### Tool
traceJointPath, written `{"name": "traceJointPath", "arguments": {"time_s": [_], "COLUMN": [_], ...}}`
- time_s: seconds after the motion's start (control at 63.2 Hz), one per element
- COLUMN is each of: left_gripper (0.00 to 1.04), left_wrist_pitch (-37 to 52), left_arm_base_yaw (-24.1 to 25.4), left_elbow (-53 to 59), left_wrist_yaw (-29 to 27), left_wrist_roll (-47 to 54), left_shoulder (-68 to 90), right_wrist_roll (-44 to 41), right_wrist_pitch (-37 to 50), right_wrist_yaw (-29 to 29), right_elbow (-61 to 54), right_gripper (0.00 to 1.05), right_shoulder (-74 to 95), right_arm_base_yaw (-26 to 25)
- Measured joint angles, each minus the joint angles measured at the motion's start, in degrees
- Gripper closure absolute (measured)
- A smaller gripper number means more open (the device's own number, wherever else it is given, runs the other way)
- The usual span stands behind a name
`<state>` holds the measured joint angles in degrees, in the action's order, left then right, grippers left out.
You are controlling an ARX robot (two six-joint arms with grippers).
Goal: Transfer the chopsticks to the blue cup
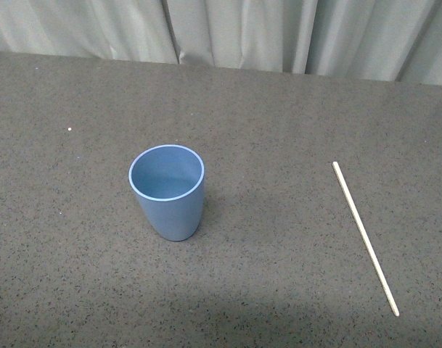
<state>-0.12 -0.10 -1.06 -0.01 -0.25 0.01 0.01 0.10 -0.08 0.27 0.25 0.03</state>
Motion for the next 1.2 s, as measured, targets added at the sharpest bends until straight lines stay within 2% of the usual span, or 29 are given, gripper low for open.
{"name": "traceJointPath", "arguments": {"time_s": [0.964,1.012,1.059,1.202], "left_gripper": [0.07,0.07,0.07,0.07], "left_wrist_pitch": [0.0,0.0,0.0,0.0], "left_arm_base_yaw": [0.0,0.0,0.0,0.0], "left_elbow": [0.0,0.0,0.0,0.0], "left_wrist_yaw": [0.0,0.0,-0.1,0.0], "left_wrist_roll": [0.0,0.0,0.0,0.0], "left_shoulder": [0.0,0.0,0.0,0.0], "right_wrist_roll": [-0.6,-5.0,-9.9,-12.5], "right_wrist_pitch": [-0.2,-3.4,-3.6,0.8], "right_wrist_yaw": [0.7,7.7,11.9,7.1], "right_elbow": [0.0,1.4,2.7,8.0], "right_gripper": [0.09,0.09,0.09,0.09], "right_shoulder": [0.1,2.4,7.7,27.3], "right_arm_base_yaw": [0.2,2.5,4.2,3.9]}}
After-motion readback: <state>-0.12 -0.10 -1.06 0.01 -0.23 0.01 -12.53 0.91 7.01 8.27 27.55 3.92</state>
